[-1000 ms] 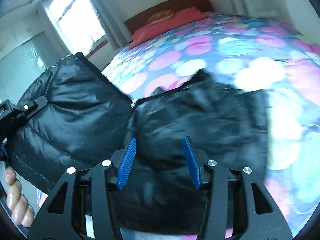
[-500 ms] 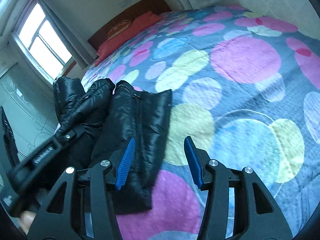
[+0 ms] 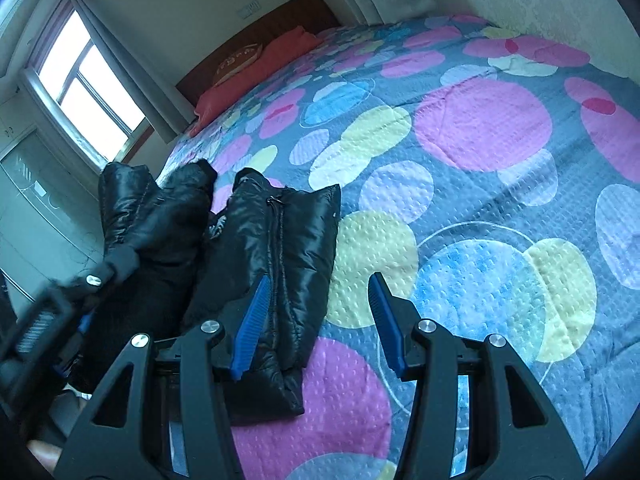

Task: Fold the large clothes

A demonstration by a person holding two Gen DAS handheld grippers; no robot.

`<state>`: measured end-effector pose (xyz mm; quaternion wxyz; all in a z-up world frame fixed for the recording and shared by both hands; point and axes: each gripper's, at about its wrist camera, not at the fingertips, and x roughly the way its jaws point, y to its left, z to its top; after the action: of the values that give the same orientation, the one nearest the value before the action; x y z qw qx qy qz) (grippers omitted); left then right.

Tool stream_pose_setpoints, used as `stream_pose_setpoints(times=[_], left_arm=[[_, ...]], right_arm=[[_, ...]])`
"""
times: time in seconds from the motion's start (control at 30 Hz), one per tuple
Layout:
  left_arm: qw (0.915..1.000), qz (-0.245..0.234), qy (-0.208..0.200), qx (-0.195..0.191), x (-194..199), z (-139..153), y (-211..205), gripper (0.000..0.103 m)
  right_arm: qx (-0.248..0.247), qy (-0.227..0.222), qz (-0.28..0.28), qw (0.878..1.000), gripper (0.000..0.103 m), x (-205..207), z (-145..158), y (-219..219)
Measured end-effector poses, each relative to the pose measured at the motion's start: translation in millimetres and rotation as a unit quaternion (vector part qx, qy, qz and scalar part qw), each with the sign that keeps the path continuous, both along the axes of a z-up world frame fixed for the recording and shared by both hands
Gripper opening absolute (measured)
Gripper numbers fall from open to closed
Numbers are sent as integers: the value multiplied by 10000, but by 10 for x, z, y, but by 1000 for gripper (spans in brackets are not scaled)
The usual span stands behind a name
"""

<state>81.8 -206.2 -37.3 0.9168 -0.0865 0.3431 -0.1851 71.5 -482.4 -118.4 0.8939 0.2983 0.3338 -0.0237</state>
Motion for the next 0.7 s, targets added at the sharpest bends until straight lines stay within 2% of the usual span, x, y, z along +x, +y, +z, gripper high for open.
stream_pose_setpoints(times=[0.13,0.2,0.37,0.47,0.53,0.63,0.7], left_arm=[[9996,-205,-38,-215,-107,200,51,66],[9990,-164,-200,-375,-183,322,168,66],[9972,244,-433,-562,-175,464,716,66],[9951,689,-454,-546,-103,396,1046,66],[9928,1014,-321,-541,3,297,1308,66],[9884,1380,-104,-621,161,139,1624,66],[9877,1436,13,-624,239,45,1702,66]], right_arm=[[-24,-94,20,10000,51,-56,131,77],[-6,-181,92,9998,51,-58,224,153],[112,-404,403,9983,65,87,438,435],[358,-437,594,9966,68,265,514,626],[497,-390,766,9951,70,426,553,779],[324,-201,846,9957,76,622,576,986],[133,-49,830,9965,75,711,559,1075]])
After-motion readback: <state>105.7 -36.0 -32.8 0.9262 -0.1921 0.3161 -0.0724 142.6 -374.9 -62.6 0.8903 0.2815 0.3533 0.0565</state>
